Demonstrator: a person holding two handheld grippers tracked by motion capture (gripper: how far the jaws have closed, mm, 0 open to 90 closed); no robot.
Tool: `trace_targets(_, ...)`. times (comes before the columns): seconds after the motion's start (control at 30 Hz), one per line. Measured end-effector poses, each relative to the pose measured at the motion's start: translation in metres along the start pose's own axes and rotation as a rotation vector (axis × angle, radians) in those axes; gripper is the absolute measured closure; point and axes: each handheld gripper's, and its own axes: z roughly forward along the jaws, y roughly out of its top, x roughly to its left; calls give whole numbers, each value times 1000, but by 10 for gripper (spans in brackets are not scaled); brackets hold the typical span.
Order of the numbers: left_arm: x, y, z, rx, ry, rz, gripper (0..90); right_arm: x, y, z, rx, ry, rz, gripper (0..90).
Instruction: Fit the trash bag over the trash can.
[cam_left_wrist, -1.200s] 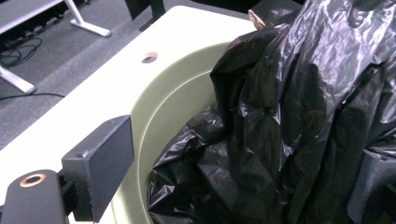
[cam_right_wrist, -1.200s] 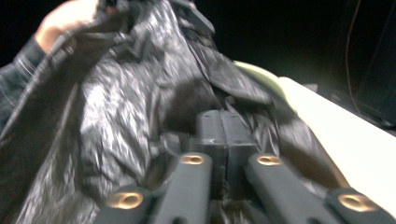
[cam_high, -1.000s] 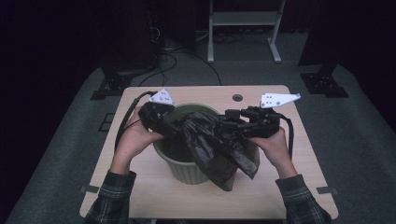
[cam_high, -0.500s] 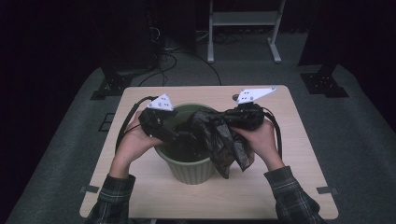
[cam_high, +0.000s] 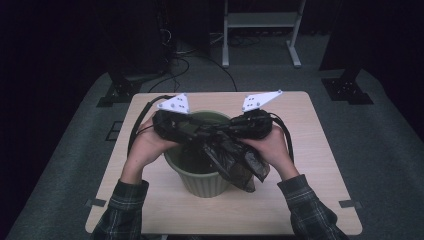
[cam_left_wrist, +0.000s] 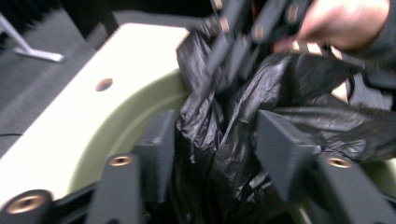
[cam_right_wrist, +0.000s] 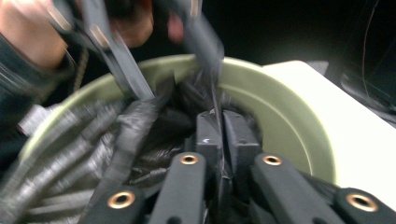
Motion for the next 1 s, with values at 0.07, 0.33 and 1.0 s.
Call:
trace_targets(0.07, 0, -1, 7, 50, 2, -3, 732, -1, 0, -5, -23, 1, 9, 751)
trace_targets(0.33, 11, -29, -11, 44, 135, -156, 877, -8, -25, -64, -119, -76, 77, 574)
trace_targets(1.0, -1, -44, -20, 3, 244, -145, 250, -1, -57, -59, -164, -26, 90, 900)
